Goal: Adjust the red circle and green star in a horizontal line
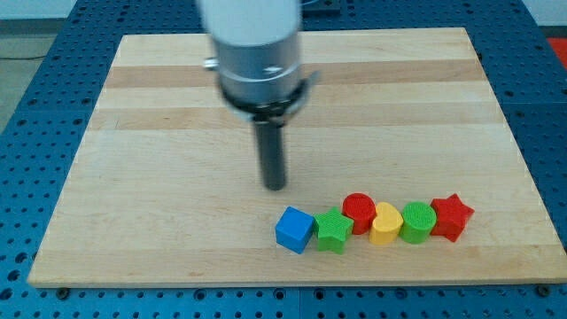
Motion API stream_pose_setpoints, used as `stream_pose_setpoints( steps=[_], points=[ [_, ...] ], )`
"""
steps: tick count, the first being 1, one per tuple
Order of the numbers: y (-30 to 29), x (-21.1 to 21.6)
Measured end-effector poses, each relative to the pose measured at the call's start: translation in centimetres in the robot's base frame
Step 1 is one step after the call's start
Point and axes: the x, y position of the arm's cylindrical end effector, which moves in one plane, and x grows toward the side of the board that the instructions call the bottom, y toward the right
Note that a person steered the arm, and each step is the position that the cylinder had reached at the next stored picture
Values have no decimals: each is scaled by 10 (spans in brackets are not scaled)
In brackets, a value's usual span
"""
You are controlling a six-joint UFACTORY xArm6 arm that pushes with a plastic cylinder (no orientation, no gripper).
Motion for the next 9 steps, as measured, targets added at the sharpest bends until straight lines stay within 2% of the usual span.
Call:
stream_pose_setpoints(
  steps=[1, 3, 7, 8, 9],
  points=[
    [71, -1],
    [69, 23],
    [64, 39],
    [37, 35],
    [-35, 35]
  ],
)
